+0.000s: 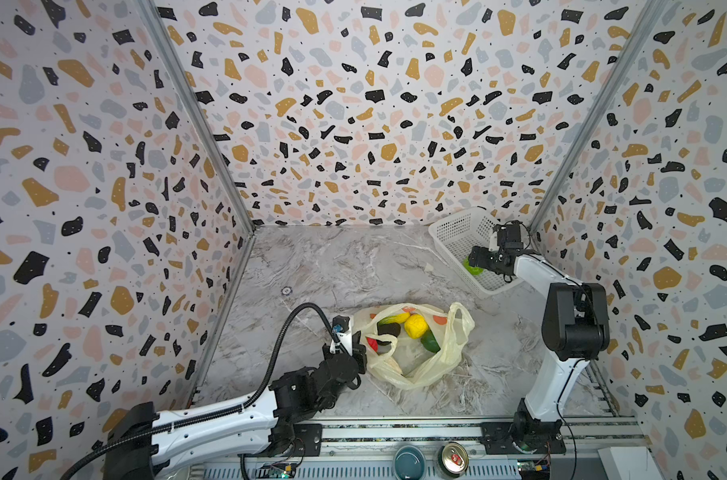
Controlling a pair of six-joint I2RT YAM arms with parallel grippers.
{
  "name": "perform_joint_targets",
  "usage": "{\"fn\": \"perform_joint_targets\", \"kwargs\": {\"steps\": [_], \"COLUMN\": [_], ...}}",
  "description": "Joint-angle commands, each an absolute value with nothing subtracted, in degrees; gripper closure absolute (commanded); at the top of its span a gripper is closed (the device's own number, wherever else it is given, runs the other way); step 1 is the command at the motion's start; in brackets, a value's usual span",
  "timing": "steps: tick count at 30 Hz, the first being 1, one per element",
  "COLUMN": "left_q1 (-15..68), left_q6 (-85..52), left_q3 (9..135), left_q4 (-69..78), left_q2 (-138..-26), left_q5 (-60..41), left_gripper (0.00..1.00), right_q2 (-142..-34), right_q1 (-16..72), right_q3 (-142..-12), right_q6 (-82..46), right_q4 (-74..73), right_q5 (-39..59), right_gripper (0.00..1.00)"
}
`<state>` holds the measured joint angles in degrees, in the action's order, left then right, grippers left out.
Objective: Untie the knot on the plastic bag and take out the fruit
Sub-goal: 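Carry the green custard apple over the white basket with the right gripper, then open the right gripper to drop the custard apple into the basket, then move the open right gripper back into the bag mouth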
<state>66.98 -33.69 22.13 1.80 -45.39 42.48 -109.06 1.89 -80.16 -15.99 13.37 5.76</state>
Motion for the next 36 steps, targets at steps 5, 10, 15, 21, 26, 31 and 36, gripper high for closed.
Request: {"fn": "perform_joint_targets", "kwargs": {"steps": [5,10,15,21,26,31,36], "left_q1": [67.24,67.28,67.27,67.3,67.24,67.25,67.24], "left_q6": [-33.09,-32.92,-32.91,-32.94,-32.96,-32.74,-32.74], "left_q3": [21.97,22.04,22.49,22.76,22.76,22.66,22.68], "left_q4": [4.04,4.64,4.24,3.78,3.52,3.74,3.7], "left_q2": [-45.08,-45.7,-45.88,-45.26,-45.18,-44.84,-44.46], "left_q5": [42.73,42.37,42.6,42.96,43.2,43.24,42.98], "left_gripper": [1.0,1.0,1.0,1.0,1.0,1.0,1.0], "right_q2": [-96.38,-88.15,-79.25,-71.58,-67.15,-67.06,-67.74], "right_q1": [2.8,5.23,14.05,31.42,43.4,49.81,55.06], "right_q3": [-78.18,-76.8,-77.85,-74.28,-68.82,-64.13,-58.95], "right_q6": [-15.35,-13.8,-11.69,-14.36,-18.47,-18.05,-13.92], "right_q4": [17.04,21.62,29.21,33.82,30.7,28.76,26.33], "right_q5": [10.73,18.28,21.46,19.78,14.78,11.53,4.0], "right_gripper": [0.09,0.1,0.12,0.14,0.17,0.24,0.25]}}
